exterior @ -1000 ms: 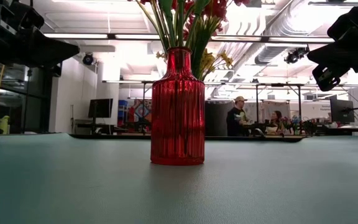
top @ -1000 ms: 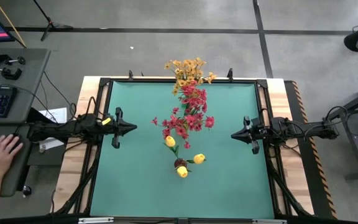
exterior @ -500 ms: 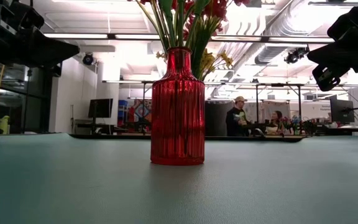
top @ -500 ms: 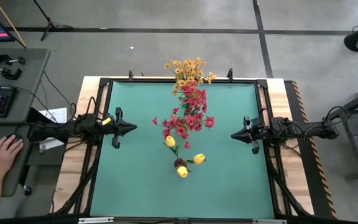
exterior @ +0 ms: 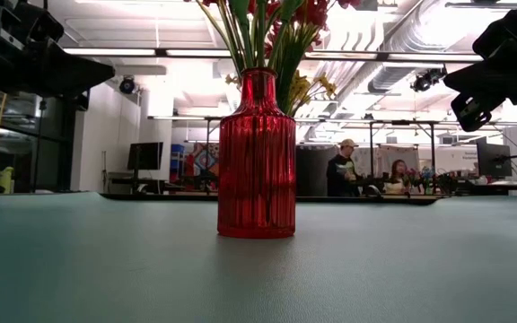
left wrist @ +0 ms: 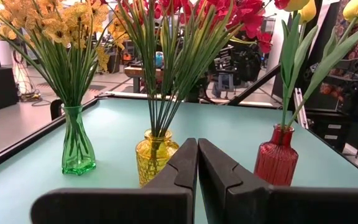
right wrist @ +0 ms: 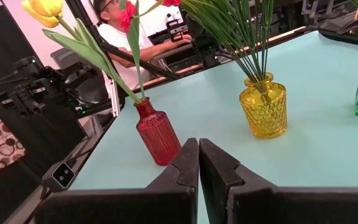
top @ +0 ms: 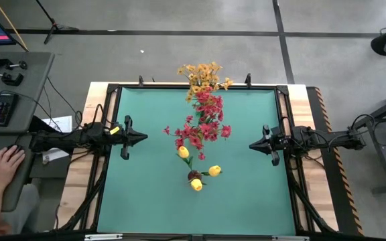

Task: Sort flowers into vase by color
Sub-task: Return to Home Position

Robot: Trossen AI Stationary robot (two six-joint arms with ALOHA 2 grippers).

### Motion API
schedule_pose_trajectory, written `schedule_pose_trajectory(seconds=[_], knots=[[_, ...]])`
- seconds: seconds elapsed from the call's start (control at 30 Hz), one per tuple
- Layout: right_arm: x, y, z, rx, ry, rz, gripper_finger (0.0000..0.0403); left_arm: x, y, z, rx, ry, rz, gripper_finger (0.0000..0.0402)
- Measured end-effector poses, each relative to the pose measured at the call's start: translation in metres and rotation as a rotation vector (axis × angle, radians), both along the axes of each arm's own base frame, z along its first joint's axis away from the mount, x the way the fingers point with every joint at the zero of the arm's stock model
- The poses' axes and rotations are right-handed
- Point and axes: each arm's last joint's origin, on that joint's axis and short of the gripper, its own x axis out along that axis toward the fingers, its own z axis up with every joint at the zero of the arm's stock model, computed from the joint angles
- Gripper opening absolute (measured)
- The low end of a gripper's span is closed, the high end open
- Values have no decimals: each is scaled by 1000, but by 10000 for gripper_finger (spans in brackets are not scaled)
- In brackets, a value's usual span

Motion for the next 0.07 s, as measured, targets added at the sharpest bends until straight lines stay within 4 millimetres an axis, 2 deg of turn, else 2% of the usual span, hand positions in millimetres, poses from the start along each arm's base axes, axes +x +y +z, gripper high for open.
schedule_pose_trajectory(seconds=[0.07], knots=[[0, 0, 0, 0, 0, 0, 0, 0, 0, 0, 0, 0, 1, 0]])
